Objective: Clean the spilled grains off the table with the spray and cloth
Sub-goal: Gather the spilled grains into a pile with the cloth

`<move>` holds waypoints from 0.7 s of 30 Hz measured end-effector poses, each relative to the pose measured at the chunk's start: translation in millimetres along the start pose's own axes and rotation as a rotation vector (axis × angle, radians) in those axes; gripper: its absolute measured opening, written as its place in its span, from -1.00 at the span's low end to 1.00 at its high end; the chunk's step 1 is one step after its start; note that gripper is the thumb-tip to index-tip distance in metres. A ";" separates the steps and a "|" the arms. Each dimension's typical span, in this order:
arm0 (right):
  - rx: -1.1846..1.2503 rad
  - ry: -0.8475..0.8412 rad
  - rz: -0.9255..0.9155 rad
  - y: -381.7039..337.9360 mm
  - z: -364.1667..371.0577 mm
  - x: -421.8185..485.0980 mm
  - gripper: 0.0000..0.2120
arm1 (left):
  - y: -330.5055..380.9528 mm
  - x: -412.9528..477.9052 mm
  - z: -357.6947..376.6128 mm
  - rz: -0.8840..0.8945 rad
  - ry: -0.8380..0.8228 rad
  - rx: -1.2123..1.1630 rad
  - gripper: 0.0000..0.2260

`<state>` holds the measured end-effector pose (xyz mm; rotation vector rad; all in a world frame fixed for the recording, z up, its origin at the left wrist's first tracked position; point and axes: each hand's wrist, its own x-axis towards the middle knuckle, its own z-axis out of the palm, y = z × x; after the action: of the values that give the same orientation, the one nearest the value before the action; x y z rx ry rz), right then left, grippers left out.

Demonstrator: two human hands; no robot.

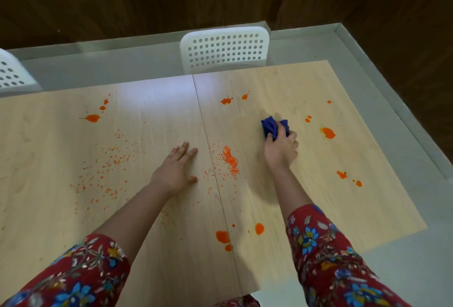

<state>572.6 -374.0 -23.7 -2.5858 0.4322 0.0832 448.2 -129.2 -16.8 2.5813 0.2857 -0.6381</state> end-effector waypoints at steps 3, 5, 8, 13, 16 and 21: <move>-0.038 -0.051 -0.177 -25.4 18.7 -2.5 -0.57 | -0.1 -1.0 -0.7 -0.010 -0.003 -0.016 -0.22; -0.082 -0.100 -0.283 -41.2 32.1 -20.0 -0.56 | 0.8 -2.2 -0.7 -0.016 0.006 -0.029 -0.20; -0.091 -0.185 -0.474 -52.6 43.3 -53.2 -0.56 | 0.6 -3.8 0.2 -0.041 0.059 -0.058 -0.14; 0.185 -0.225 -0.501 -28.5 17.3 -57.4 -0.61 | 3.4 -5.9 -5.4 -0.012 0.053 -0.006 -0.13; 0.226 -0.077 -0.199 14.2 -13.2 -32.0 -0.60 | -3.7 -8.6 -15.6 0.011 0.011 0.008 -0.19; -0.011 -0.042 -0.032 52.1 -21.3 -26.4 -0.55 | -20.2 -16.6 -14.5 -0.116 0.085 0.070 -0.19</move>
<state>530.5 -419.7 -26.6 -2.5956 0.3763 0.1289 433.2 -106.0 -5.2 2.6783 0.4516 -0.5889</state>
